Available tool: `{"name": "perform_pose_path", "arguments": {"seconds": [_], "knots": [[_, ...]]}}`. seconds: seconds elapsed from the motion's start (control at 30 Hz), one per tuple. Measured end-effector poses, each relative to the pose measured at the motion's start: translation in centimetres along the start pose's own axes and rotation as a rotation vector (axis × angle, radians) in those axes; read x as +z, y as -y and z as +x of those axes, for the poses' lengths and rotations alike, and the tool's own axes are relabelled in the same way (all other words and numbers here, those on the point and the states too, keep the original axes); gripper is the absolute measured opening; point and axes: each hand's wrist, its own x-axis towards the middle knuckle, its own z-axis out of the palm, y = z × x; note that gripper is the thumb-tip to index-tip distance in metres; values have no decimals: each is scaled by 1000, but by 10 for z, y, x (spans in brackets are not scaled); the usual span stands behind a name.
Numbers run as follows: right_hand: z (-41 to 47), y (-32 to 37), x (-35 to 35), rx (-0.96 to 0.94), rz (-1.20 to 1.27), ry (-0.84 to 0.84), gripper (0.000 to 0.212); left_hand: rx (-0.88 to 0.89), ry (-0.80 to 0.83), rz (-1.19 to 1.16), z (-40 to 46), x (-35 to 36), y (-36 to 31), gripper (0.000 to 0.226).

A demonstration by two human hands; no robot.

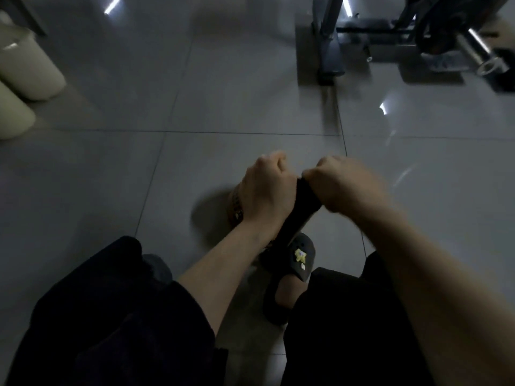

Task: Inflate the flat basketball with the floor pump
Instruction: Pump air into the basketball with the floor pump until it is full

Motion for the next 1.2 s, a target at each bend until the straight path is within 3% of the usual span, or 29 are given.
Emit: {"name": "perform_pose_path", "arguments": {"seconds": [0.07,0.27,0.53,0.8,0.87,1.0,1.1,1.2], "knots": [[-5,4,33,75,33,1,26,-23,6,12,-9,18,31,25],[26,-13,105,-134,-118,132,37,-106,80,27,-26,59,92,26],[56,-47,150,-128,-166,182,21,-71,76,4,-30,110,122,26],[29,-78,127,-67,-112,348,11,-32,276,120,-41,114,70,24],[22,-68,109,-51,-52,326,19,-50,240,107,-36,93,55,26],[6,-41,24,-2,132,250,31,84,63,-21,-18,38,1,36],[-3,-24,-33,85,315,271,39,79,36,-87,-1,13,-33,26],[-2,-16,-8,-24,122,155,36,42,-18,-67,-3,15,-12,23]]}}
